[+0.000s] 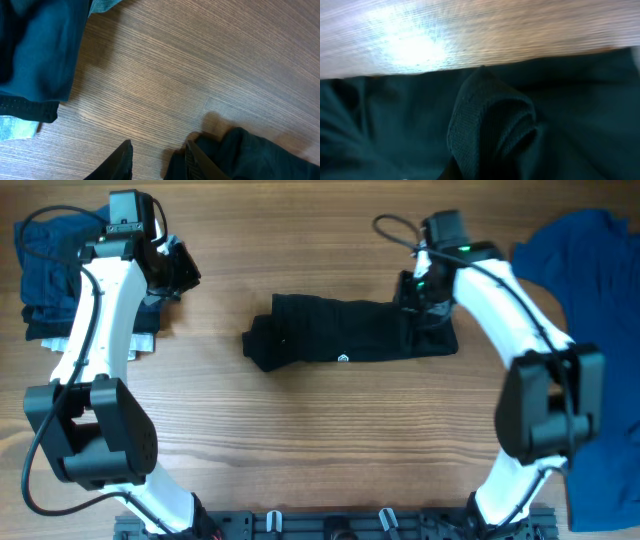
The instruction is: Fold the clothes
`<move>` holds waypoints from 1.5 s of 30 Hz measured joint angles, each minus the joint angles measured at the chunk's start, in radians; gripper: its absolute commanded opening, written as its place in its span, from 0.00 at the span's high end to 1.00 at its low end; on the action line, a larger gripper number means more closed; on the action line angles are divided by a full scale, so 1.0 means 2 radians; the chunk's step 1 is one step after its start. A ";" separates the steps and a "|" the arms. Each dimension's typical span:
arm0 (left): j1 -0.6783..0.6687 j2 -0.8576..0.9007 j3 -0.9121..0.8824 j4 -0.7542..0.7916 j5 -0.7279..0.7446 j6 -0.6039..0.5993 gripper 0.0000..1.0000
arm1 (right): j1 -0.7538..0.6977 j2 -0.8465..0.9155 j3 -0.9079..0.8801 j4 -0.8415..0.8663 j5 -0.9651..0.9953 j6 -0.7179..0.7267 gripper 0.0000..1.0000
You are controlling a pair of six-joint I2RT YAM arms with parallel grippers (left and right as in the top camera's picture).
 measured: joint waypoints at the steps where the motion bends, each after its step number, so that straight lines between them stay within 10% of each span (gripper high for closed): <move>1: 0.000 0.000 0.000 0.000 0.000 0.000 0.66 | 0.007 0.010 0.000 0.005 0.000 0.002 0.96; 9: 0.000 0.000 0.000 0.000 0.000 0.000 0.66 | 0.033 0.052 -0.002 0.068 -0.048 0.008 0.96; 15: 0.000 0.000 0.000 0.000 0.000 0.000 0.64 | 0.024 0.052 0.010 0.053 -0.081 -0.005 0.48; 23: 0.000 0.000 0.000 -0.002 0.008 0.000 0.60 | 0.004 -0.010 0.015 -0.014 -0.077 -0.061 0.39; 25: 0.000 0.000 0.000 -0.002 0.019 0.000 0.69 | 0.004 -0.034 0.015 -0.027 -0.061 -0.066 0.47; 29: -0.004 0.000 0.000 0.006 0.037 -0.001 0.92 | 0.004 -0.052 0.020 -0.040 -0.043 -0.071 0.96; 45: -0.106 0.000 0.000 0.068 0.057 -0.016 0.96 | -0.001 -0.027 -0.169 0.144 -0.053 -0.077 0.96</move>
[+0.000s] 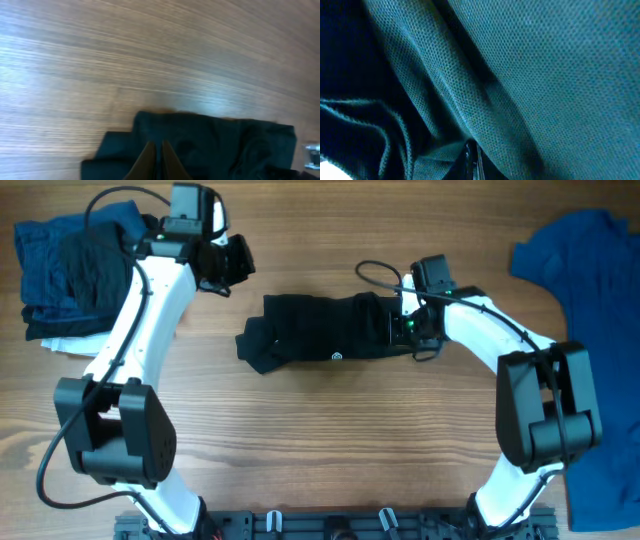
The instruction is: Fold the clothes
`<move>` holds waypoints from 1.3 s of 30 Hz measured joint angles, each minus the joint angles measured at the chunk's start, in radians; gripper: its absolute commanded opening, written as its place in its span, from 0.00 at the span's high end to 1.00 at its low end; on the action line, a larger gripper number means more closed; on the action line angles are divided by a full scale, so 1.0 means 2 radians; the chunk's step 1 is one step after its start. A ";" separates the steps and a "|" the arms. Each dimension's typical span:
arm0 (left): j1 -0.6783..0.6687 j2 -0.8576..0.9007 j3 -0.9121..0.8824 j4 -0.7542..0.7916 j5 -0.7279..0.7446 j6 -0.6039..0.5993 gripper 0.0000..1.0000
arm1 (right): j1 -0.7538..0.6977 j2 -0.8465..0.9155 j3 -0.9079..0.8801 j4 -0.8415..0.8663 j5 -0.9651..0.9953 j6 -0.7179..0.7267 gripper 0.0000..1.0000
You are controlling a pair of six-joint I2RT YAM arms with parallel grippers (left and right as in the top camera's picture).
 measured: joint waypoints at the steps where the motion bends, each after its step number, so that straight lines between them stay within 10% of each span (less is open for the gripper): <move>1: -0.005 0.000 0.000 0.006 0.001 -0.005 0.96 | -0.002 -0.002 -0.004 0.003 -0.006 -0.004 0.96; 19: -0.091 0.020 0.000 0.076 0.103 -0.024 0.93 | -0.106 -0.154 0.083 -0.111 -0.042 -0.035 0.96; 39: -0.188 0.122 0.000 0.174 0.206 -0.025 0.93 | -0.123 0.017 0.017 -0.025 -0.097 -0.058 0.96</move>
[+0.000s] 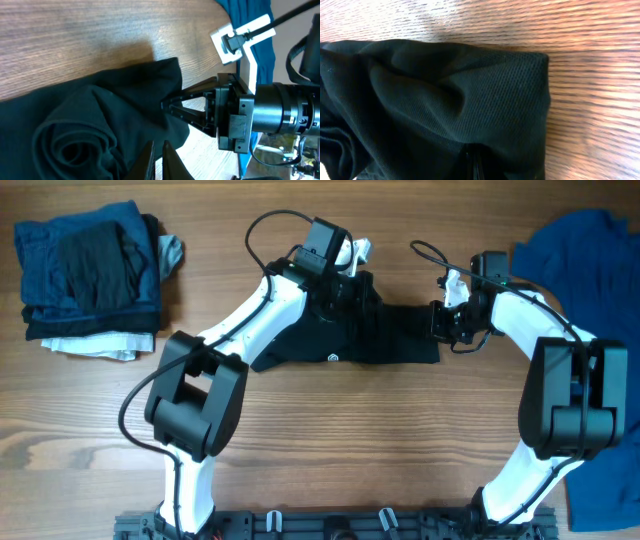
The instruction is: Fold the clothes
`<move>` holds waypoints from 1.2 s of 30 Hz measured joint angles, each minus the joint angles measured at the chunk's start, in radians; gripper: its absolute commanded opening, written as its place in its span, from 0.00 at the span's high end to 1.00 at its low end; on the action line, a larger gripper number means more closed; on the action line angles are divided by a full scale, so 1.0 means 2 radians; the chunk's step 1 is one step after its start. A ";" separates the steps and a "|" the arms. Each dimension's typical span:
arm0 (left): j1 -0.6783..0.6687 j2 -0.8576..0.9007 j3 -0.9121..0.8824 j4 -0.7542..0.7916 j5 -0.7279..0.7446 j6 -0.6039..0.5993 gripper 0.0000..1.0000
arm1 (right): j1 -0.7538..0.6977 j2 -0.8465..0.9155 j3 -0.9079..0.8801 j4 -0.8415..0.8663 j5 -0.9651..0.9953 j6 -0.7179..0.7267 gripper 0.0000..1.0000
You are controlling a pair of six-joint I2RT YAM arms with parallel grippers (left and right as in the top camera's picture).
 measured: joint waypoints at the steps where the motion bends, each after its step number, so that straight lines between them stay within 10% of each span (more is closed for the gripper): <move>1: -0.001 0.004 0.000 0.000 0.001 0.000 0.94 | 0.000 0.000 0.000 0.000 -0.001 0.000 0.96; 36: -0.035 -0.054 0.000 -0.094 -0.172 0.026 0.92 | -0.001 0.002 0.000 -0.001 -0.008 0.000 0.96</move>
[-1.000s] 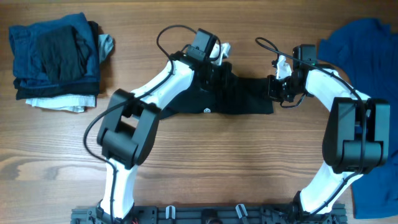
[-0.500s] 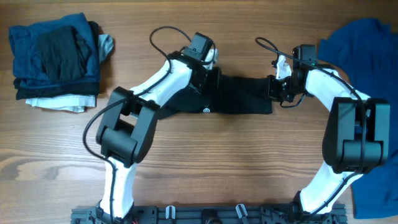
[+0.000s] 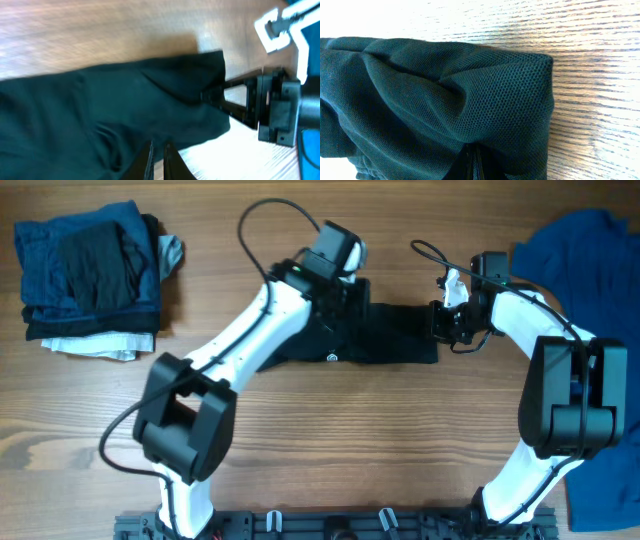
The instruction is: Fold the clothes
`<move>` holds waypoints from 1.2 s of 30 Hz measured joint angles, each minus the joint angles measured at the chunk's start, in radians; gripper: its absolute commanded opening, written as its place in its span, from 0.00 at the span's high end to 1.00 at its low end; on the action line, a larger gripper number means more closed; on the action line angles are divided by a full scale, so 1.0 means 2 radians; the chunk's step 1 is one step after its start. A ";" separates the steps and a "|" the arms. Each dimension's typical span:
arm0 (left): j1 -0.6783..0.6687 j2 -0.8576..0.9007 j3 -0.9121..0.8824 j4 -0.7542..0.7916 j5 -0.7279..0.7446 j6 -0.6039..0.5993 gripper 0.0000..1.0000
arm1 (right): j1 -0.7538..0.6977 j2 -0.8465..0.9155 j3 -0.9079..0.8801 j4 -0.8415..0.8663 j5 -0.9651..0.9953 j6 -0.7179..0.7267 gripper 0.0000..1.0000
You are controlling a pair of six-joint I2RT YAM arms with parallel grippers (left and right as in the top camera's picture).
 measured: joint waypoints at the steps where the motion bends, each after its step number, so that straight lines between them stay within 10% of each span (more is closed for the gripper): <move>1: -0.007 0.006 0.000 -0.002 0.000 0.000 0.93 | 0.000 0.000 0.000 0.000 0.000 0.000 0.96; 23: -0.014 0.054 -0.004 -0.122 -0.060 -0.002 0.96 | 0.000 0.002 0.011 -0.031 0.000 0.000 0.92; 31: -0.011 -0.034 -0.002 -0.069 -0.086 -0.002 0.93 | 0.001 -0.018 0.056 -0.115 0.020 -0.029 0.37; 36: -0.011 -0.015 -0.002 -0.067 -0.102 -0.002 0.91 | 0.001 -0.055 0.062 -0.137 0.059 -0.042 0.28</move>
